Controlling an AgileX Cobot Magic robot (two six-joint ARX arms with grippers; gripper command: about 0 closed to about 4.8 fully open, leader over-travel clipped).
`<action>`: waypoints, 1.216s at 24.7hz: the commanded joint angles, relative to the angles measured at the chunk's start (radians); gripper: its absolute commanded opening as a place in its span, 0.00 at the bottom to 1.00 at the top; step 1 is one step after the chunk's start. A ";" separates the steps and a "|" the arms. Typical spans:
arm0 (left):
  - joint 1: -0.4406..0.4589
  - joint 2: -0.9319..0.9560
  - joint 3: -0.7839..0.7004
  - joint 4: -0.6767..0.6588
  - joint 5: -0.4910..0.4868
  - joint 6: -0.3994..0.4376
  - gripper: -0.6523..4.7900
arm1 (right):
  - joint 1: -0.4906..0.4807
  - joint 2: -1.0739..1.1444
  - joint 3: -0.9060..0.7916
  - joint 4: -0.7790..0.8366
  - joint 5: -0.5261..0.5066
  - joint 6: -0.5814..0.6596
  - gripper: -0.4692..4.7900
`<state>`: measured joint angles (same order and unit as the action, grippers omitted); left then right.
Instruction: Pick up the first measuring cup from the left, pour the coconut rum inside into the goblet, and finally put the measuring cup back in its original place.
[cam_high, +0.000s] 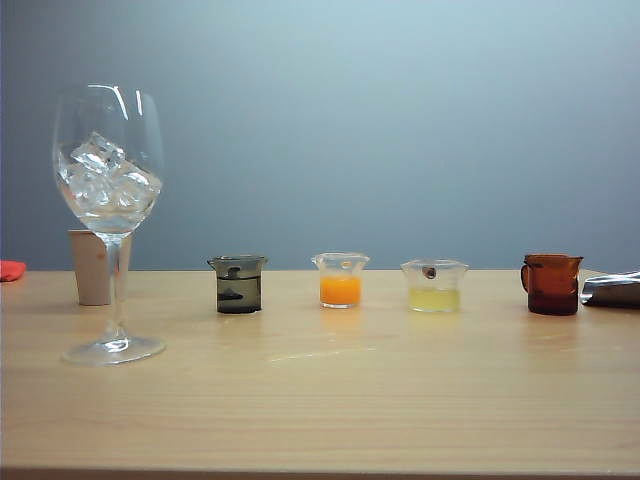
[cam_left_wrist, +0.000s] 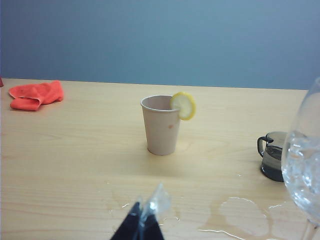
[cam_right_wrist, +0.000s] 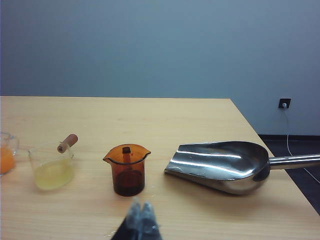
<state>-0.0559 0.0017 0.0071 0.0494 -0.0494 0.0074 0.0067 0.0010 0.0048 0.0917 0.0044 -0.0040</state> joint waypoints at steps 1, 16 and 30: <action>0.001 0.000 0.002 0.017 0.001 0.004 0.12 | 0.000 0.001 -0.004 0.018 -0.005 0.004 0.08; 0.001 0.000 0.171 -0.060 0.012 -0.092 0.11 | 0.002 0.001 0.174 -0.069 -0.006 0.064 0.08; -0.005 0.272 0.610 -0.393 0.269 -0.138 0.11 | 0.002 0.387 0.535 -0.045 -0.100 0.064 0.08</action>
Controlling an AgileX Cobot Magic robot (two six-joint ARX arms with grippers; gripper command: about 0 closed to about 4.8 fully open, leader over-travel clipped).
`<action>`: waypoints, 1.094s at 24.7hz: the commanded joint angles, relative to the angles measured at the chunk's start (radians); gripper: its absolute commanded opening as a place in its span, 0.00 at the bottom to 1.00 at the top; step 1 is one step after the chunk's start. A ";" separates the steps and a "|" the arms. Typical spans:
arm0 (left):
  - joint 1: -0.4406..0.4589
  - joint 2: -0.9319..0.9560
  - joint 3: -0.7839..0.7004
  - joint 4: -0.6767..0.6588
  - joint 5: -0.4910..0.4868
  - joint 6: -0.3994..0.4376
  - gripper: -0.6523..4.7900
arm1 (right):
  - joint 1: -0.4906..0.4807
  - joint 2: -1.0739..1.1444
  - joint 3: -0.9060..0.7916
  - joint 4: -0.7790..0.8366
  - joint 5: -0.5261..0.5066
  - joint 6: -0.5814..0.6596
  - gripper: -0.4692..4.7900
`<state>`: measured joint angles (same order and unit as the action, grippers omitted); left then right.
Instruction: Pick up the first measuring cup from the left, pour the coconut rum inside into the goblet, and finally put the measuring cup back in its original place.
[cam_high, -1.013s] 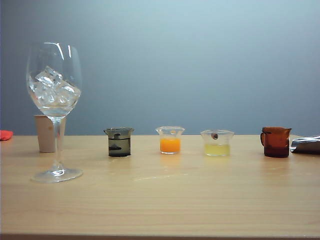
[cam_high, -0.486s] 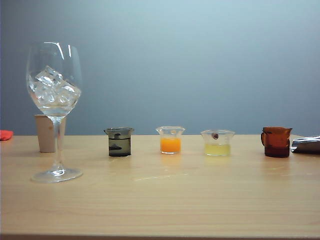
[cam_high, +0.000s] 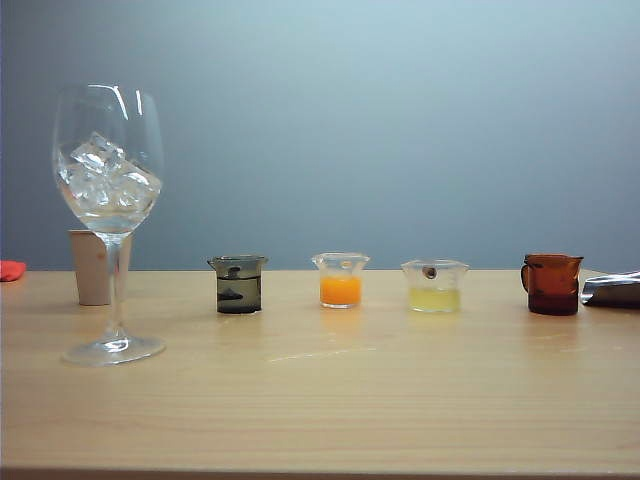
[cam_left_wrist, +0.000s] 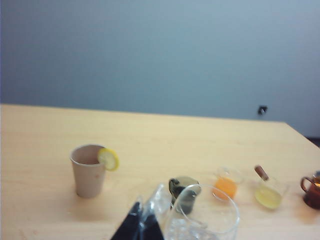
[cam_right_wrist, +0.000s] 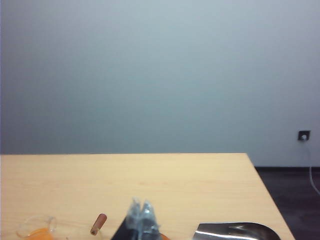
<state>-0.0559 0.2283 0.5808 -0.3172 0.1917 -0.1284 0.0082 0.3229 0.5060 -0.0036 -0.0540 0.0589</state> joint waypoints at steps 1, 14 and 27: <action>-0.008 0.064 0.052 -0.036 0.032 -0.002 0.11 | 0.001 0.093 0.043 0.072 -0.060 0.001 0.08; -0.009 0.233 0.164 -0.153 0.168 0.045 0.11 | 0.417 0.507 0.059 0.368 0.062 0.000 0.08; -0.009 0.233 0.168 -0.153 0.168 0.050 0.11 | 0.669 1.104 0.059 0.880 0.116 0.001 0.08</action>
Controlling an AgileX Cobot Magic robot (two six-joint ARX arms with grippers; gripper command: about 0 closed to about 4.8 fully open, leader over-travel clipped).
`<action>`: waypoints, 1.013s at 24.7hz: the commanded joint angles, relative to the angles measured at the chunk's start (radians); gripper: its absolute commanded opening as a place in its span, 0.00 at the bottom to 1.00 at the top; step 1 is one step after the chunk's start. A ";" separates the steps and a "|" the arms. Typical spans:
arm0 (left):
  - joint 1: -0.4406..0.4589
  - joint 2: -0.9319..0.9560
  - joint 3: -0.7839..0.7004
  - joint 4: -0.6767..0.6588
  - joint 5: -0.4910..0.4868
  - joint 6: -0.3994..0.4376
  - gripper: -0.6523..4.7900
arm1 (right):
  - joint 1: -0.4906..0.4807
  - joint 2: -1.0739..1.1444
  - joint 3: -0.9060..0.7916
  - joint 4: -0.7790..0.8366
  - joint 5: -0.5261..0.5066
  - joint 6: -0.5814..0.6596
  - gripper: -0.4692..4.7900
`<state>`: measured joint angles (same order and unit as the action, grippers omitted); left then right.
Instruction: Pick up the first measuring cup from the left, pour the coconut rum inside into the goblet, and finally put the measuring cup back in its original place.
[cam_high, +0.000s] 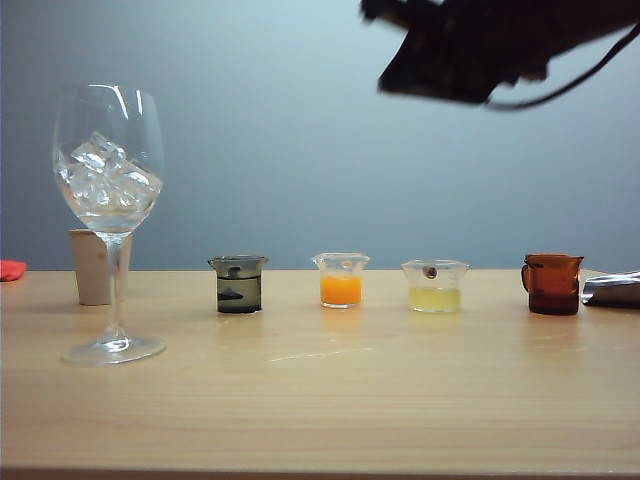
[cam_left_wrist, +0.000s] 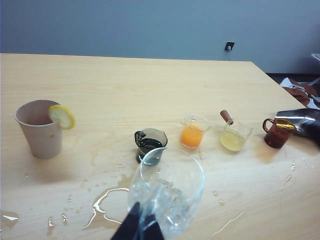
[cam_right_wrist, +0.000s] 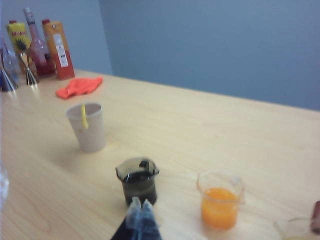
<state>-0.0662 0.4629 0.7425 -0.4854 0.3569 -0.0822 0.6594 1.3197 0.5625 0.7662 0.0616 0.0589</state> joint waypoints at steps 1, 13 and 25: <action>0.002 -0.002 0.006 0.015 0.003 0.003 0.11 | 0.029 0.180 0.003 0.172 -0.005 0.002 0.08; 0.002 -0.001 0.006 0.015 0.003 0.001 0.11 | 0.059 0.555 0.167 0.258 -0.046 0.099 0.95; 0.002 -0.001 0.006 0.015 0.006 -0.001 0.11 | 0.060 0.842 0.522 0.241 -0.045 0.099 0.95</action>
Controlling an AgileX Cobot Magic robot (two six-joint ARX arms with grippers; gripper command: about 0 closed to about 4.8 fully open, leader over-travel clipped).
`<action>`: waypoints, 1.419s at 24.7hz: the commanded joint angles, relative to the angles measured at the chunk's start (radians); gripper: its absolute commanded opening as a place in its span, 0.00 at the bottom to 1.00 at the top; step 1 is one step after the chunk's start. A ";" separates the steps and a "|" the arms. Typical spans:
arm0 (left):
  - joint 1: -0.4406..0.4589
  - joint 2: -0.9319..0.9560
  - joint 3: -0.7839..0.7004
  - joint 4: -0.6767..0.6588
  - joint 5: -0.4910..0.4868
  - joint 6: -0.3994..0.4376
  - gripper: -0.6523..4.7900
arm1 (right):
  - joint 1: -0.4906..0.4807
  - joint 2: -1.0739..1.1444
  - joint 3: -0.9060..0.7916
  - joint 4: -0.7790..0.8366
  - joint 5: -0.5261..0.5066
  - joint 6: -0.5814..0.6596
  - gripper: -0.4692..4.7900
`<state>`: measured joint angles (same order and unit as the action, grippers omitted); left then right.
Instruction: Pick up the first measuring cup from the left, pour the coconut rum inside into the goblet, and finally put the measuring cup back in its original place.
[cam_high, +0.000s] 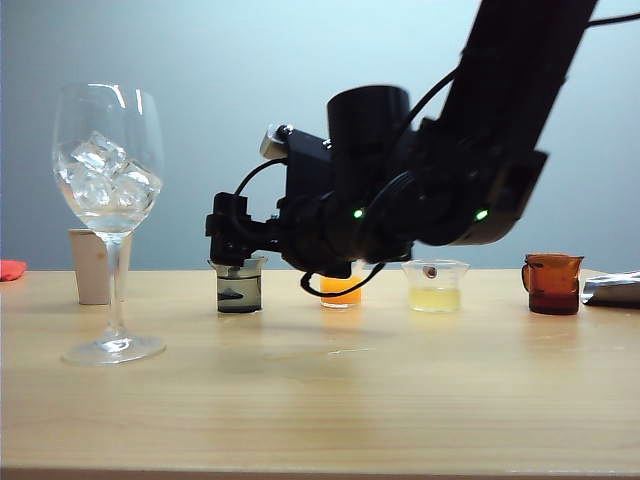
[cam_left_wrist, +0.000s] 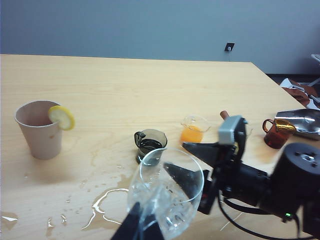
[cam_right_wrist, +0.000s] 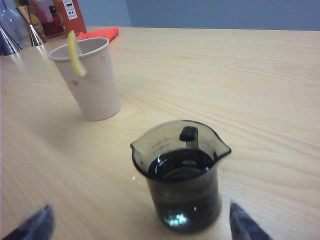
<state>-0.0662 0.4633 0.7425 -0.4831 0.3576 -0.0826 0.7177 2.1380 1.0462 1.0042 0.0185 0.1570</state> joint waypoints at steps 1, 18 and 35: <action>0.002 -0.001 0.006 0.013 0.006 0.000 0.11 | 0.001 0.035 0.053 -0.007 -0.002 0.001 0.95; 0.002 -0.001 0.006 0.013 0.006 0.000 0.11 | -0.006 0.206 0.249 -0.089 -0.002 0.001 0.95; 0.002 -0.001 0.006 0.013 0.006 0.000 0.11 | -0.023 0.228 0.311 -0.140 -0.003 0.000 0.95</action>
<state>-0.0658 0.4633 0.7425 -0.4831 0.3592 -0.0826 0.6941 2.3642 1.3529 0.8551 0.0185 0.1566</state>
